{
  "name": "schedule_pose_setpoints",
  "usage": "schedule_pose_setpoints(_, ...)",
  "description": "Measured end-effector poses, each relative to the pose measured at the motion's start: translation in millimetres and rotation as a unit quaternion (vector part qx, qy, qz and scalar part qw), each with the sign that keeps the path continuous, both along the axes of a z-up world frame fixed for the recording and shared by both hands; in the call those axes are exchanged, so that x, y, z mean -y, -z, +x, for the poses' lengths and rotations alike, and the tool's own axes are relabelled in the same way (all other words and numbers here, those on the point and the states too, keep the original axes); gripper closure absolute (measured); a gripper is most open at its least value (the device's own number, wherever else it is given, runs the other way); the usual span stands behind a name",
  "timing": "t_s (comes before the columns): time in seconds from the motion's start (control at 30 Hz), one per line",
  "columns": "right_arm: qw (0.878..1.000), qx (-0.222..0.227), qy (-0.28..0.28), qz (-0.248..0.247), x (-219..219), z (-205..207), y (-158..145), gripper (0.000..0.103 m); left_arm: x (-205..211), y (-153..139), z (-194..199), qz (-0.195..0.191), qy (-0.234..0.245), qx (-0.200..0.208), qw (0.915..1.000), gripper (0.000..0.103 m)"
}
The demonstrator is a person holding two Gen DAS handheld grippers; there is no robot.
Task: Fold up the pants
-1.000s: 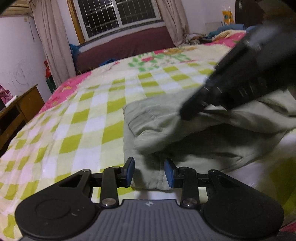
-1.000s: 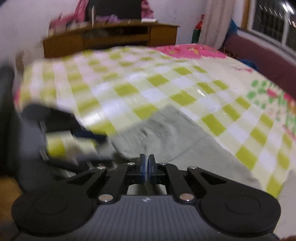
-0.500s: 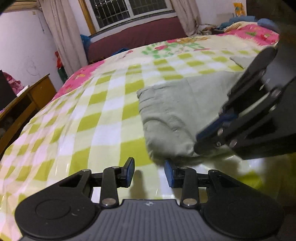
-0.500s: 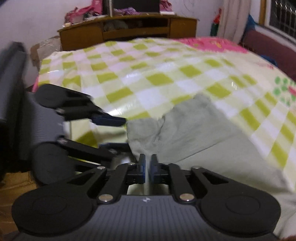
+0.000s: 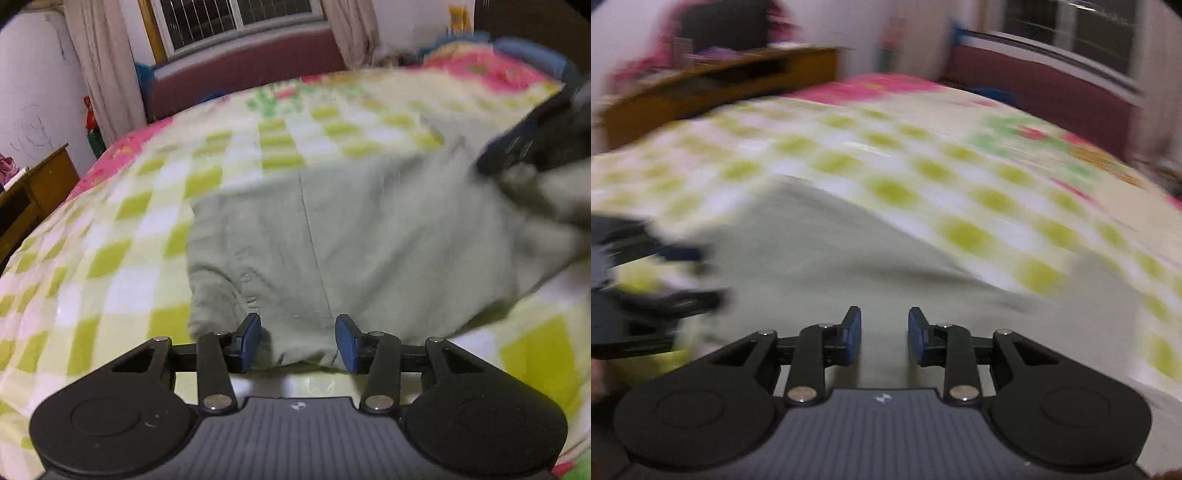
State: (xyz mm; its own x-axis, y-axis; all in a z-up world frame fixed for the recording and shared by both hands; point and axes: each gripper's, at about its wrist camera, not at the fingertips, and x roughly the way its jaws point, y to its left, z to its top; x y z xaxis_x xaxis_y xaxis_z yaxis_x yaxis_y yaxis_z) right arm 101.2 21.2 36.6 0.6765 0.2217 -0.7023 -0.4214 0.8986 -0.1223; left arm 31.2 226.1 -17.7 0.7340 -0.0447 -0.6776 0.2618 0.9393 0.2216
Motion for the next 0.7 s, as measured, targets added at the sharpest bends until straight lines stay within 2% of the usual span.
schedule_pose_setpoints(0.03, 1.0, -0.001, 0.027, 0.003, 15.7, 2.3, 1.2, 0.073, 5.4, -0.4, -2.8, 0.016, 0.004, 0.01, 0.9998, 0.045)
schedule_pose_setpoints(0.07, 0.999, -0.005, 0.05, 0.014, 30.4, 5.0, 0.6, 0.067, 9.6, -3.0, -5.3, 0.025, 0.009, 0.015, 0.9995, 0.045)
schedule_pose_setpoints(0.13, 0.993, -0.022, 0.1, 0.06, 61.0, 16.8, -0.8, 0.059, 14.3, -9.6, -7.2, 0.023, 0.017, 0.019, 0.9994, 0.045)
schedule_pose_setpoints(0.2, 0.985, -0.031, 0.139, 0.101, 84.5, 35.1, -2.4, 0.058, 20.8, -15.7, -6.8, 0.026, 0.023, 0.024, 0.9991, 0.045)
schedule_pose_setpoints(0.27, 0.978, -0.026, 0.166, 0.12, 98.6, 53.9, -3.3, 0.058, 28.5, -22.7, -4.0, 0.028, 0.029, 0.036, 0.9986, 0.045)
schedule_pose_setpoints(0.33, 0.975, -0.029, 0.184, 0.124, 109.0, 74.9, -2.5, 0.052, 39.6, -27.7, 1.0, 0.019, 0.04, 0.042, 0.9982, 0.045)
schedule_pose_setpoints(0.5, 0.965, -0.045, 0.223, 0.127, 123.0, 122.1, 4.1, 0.048, 61.1, -20.2, 12.1, 0.007, 0.058, 0.024, 0.998, 0.045)
schedule_pose_setpoints(0.63, 0.953, -0.04, 0.269, 0.136, 153.5, 126.5, 5.9, 0.047, 68.8, -13.3, 16.1, -0.004, 0.062, 0.013, 0.998, 0.045)
schedule_pose_setpoints(0.7, 0.95, -0.053, 0.274, 0.141, 166.1, 120.8, 11.7, 0.046, 70.2, -12.0, 18.5, -0.013, 0.062, 0.012, 0.9979, 0.045)
